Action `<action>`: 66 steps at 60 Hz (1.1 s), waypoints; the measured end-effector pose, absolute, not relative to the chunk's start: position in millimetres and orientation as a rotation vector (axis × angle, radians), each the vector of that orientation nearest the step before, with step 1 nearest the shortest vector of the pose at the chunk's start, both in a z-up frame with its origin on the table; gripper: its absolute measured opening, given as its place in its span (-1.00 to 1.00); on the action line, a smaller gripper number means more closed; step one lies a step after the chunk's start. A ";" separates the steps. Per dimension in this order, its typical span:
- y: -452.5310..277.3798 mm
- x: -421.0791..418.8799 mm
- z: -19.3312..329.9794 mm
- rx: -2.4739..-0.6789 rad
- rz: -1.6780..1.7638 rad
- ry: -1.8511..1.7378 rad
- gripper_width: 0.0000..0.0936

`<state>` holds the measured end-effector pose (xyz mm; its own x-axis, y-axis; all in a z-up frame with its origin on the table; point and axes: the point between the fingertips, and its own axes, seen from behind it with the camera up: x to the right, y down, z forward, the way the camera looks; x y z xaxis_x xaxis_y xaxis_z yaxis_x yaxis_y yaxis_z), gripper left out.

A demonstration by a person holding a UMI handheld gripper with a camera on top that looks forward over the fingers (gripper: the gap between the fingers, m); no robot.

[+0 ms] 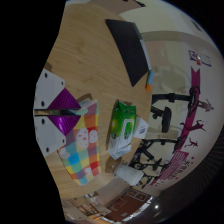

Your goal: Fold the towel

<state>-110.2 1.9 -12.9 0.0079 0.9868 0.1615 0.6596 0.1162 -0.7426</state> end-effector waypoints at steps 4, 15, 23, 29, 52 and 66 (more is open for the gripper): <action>-1.9 -107.2 -12.3 -1.613 0.586 -1.736 -0.93; -59.8 -83.9 19.3 -1.855 0.815 -1.696 -0.94; -100.4 -72.9 82.7 -1.910 1.013 -1.635 -0.94; -93.7 -76.0 119.6 -1.897 1.078 -1.574 -0.94; 49.0 -88.0 64.7 -1.957 0.860 -1.496 -0.94; 75.6 -92.0 21.2 -1.960 0.774 -1.527 -0.88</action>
<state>-92.0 75.6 21.2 0.1961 0.9739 -0.1145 0.6682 -0.2182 -0.7112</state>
